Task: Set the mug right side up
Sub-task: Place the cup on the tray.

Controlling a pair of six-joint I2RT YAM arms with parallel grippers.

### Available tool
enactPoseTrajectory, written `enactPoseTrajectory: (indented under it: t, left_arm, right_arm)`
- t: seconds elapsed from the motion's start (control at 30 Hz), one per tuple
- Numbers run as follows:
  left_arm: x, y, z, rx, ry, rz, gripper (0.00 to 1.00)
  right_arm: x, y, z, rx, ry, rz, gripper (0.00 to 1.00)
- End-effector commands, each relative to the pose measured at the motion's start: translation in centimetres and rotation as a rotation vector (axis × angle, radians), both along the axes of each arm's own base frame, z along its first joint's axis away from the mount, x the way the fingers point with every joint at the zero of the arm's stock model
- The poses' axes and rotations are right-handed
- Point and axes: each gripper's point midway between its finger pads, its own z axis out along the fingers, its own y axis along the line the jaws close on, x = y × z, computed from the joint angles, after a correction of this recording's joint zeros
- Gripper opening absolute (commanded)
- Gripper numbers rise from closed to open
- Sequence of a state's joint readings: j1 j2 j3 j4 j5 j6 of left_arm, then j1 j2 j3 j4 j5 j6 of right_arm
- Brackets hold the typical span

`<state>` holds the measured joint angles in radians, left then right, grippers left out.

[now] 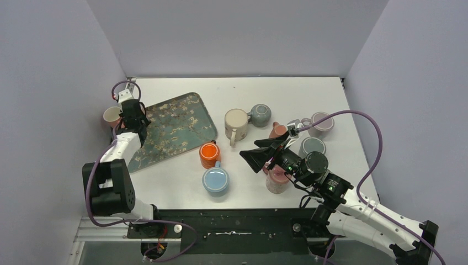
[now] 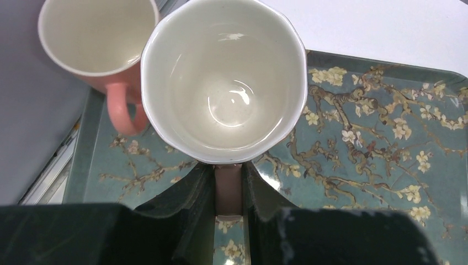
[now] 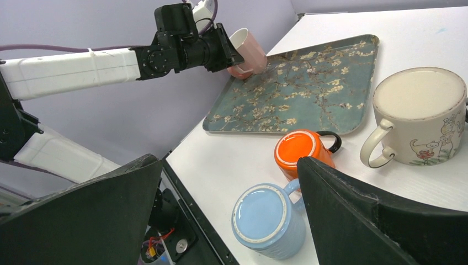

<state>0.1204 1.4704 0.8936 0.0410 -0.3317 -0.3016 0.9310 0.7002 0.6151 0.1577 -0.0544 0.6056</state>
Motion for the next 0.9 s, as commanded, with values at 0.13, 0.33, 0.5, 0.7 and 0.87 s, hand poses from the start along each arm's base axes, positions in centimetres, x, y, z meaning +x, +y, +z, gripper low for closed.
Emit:
enactPoseTrajectory:
  t: [0.13, 0.33, 0.5, 0.7, 0.87]
  left_arm:
    - [6.3, 1.2, 6.9, 0.06, -0.249, -0.034, 0.0]
    - [7.0, 2.4, 5.9, 0.082, -0.192, -0.038, 0.0]
    - [7.3, 2.2, 5.0, 0.079, -0.171, -0.06, 0.0]
    - [7.2, 2.7, 3.6, 0.122, -0.137, -0.067, 0.0]
    - [7.5, 2.9, 2.4, 0.124, -0.099, -0.059, 0.0]
  right_arm:
    - [0.6, -0.4, 2.5, 0.006, -0.067, -0.04, 1.0]
    - [0.7, -0.8, 2.3, -0.005, -0.069, -0.054, 1.0]
    - [1.1, -1.0, 2.3, -0.007, -0.067, -0.081, 1.0]
    - [1.2, -1.1, 2.0, -0.018, -0.064, -0.085, 1.0]
    - [1.2, -1.3, 2.2, -0.017, -0.07, -0.094, 1.0]
